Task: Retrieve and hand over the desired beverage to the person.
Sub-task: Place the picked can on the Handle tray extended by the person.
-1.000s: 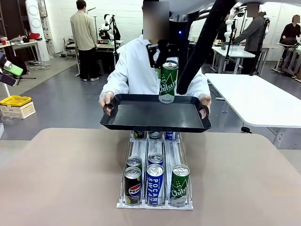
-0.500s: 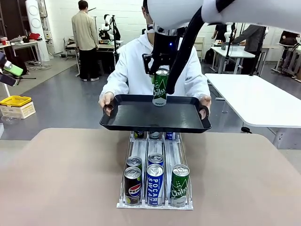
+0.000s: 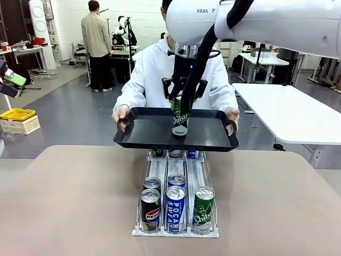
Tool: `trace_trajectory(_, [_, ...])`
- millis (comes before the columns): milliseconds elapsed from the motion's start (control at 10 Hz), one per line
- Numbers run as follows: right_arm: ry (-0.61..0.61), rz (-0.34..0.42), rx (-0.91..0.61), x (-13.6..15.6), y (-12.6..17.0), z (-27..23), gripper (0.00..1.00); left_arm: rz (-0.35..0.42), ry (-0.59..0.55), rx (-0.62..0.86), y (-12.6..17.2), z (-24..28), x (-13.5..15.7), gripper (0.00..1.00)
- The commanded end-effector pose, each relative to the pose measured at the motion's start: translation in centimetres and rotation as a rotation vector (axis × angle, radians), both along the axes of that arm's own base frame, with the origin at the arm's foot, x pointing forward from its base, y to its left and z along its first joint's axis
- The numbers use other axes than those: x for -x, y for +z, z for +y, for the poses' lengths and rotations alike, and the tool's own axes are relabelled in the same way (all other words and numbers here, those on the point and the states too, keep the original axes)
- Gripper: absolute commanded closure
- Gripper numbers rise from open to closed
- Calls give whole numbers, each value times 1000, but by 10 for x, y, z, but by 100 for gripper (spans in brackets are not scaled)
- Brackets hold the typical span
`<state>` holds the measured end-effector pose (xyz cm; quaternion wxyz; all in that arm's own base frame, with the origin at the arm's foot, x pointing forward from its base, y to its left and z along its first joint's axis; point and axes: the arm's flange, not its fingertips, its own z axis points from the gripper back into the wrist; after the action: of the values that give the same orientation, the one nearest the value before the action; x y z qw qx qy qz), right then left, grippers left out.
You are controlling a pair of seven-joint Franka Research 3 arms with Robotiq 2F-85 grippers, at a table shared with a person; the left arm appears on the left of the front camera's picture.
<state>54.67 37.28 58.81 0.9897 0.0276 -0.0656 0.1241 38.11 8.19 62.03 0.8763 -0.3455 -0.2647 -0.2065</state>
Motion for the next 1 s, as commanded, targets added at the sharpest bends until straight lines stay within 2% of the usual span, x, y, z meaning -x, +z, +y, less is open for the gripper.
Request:
trace_trajectory(0, [15,36,-3,-8,9,7,42,-21,-18,15,0,1,-1,0])
trace_trajectory(200, [14,48,6,-9,3,6,42,-21,-18,15,0,1,-1,0])
trace_trajectory(300, [14,59,5,-7,4,5,38,-21,-18,15,0,1,-1,0])
trace_trajectory(400, [19,56,-2,-7,4,6,22,-21,-18,15,0,1,-1,0])
trace_trajectory(500, [20,50,-1,-6,6,6,18,-21,-18,15,0,1,-1,0])
trace_trajectory(600, [18,52,0,-6,5,7,2,-21,-18,15,0,1,-1,0])
trace_trajectory(900, [15,53,-1,-5,4,8,0,-21,-18,15,0,1,-1,0])
